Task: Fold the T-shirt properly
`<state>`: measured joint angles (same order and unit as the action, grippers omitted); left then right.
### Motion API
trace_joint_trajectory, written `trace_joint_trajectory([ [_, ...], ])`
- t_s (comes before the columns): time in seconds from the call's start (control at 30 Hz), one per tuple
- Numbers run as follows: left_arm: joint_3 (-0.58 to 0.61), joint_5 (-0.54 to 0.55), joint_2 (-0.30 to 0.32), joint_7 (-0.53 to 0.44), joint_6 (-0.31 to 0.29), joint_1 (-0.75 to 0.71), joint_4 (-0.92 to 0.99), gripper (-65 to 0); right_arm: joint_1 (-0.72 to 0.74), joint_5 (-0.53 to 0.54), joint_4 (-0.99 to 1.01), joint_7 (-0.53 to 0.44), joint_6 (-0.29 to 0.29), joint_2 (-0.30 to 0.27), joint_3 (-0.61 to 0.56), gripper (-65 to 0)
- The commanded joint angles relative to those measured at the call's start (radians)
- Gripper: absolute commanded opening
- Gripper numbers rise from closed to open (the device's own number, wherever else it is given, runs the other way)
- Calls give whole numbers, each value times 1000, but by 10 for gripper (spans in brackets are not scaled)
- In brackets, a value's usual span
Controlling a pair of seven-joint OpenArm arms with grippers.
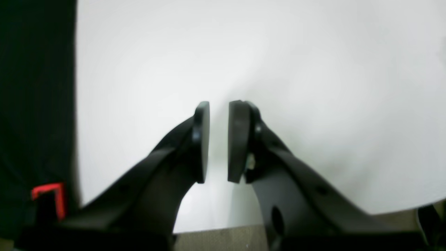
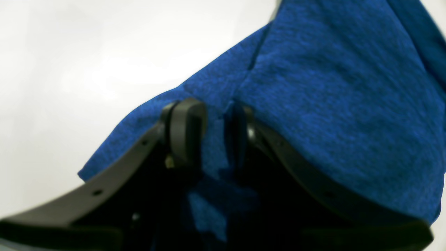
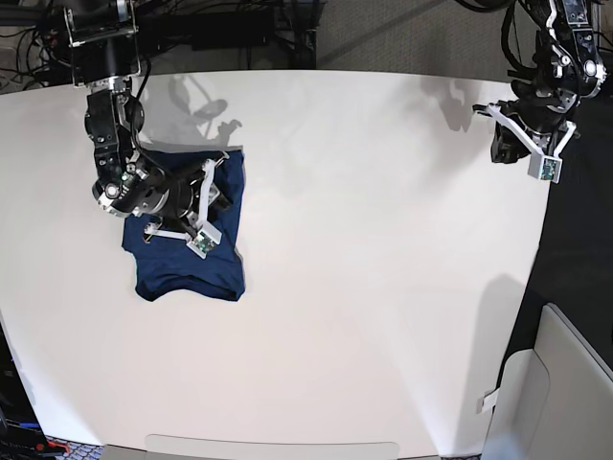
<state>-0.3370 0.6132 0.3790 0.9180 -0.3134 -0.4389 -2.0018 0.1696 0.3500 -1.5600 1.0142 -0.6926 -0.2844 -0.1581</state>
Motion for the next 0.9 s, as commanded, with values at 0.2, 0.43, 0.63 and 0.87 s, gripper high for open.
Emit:
trace_joint_trajectory([
  [0.2, -24, 12, 15, -23, 0, 4, -52, -573, -12, 51, -142, 2, -6, -9, 33, -464],
  [0.43, -104, 29, 13, -23, 0, -99, -78, -573, -192, 304, -319, 5, -6, -14, 190, -465],
  [0.63, -227, 205, 13, -23, 0, -266, -78, -573, -448, 357, -494, 28, -6, -43, 337, -465],
  [0.87, -322, 388, 13, -23, 0, -464, -78, -574, -741, 713, -494, 28, -6, -129, 596, -465],
])
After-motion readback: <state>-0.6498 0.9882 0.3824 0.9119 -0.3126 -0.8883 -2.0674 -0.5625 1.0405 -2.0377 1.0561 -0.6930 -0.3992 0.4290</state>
